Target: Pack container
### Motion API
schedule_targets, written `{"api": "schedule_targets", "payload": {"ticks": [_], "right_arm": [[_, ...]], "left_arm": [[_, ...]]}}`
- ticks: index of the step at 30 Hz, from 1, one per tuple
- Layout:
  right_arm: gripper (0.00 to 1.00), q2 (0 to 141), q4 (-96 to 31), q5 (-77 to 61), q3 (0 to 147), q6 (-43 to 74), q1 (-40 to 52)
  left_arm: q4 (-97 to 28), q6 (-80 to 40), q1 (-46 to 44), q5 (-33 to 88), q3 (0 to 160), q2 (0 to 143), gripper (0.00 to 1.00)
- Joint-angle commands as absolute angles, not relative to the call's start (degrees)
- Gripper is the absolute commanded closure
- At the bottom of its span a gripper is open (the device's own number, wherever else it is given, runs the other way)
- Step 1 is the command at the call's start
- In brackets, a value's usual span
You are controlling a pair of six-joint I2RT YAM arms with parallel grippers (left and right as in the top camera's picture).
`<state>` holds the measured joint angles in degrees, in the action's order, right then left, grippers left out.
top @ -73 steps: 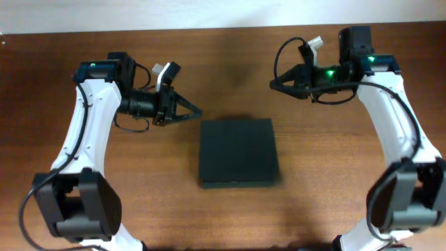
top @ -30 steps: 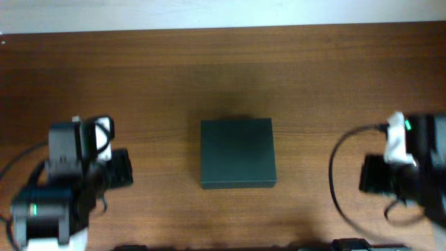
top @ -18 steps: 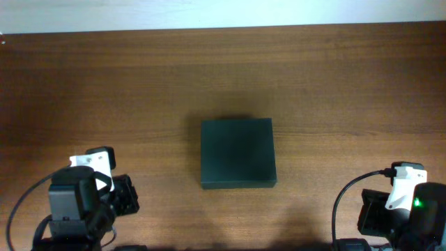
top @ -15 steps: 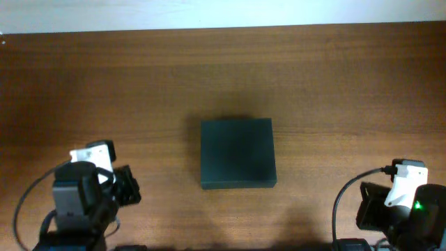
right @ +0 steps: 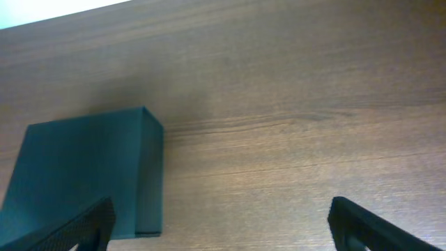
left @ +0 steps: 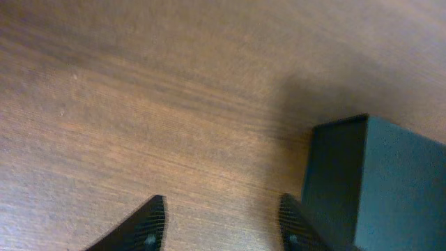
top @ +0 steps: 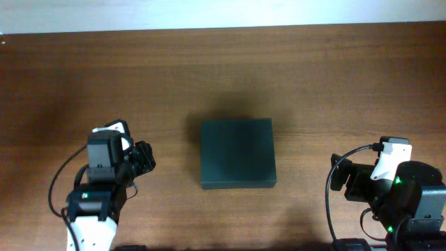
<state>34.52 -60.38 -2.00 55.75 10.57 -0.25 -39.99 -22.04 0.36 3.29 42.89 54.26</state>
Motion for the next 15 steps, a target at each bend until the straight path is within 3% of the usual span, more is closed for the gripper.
{"api": "schedule_targets", "payload": {"ticks": [1, 2, 3, 15], "right_arm": [[0.01, 35.73, -60.01, 0.78, 55.48, 10.94, -0.45], [0.01, 36.05, -59.99, 0.71, 55.48, 10.94, -0.45], [0.01, 36.73, -60.01, 0.73, 55.48, 10.94, -0.45], [0.01, 41.76, -60.23, 0.71, 55.48, 10.94, -0.45]], "left_arm": [[-39.66, -22.28, 0.64, 4.12, 42.7, 57.1, 0.4], [-39.64, -22.28, 0.64, 4.1, 42.7, 57.74, 0.31], [-39.57, -22.28, 0.67, 4.08, 42.7, 58.72, 0.03], [-39.44, -22.28, 0.64, 4.1, 42.68, 59.68, 0.01]]}}
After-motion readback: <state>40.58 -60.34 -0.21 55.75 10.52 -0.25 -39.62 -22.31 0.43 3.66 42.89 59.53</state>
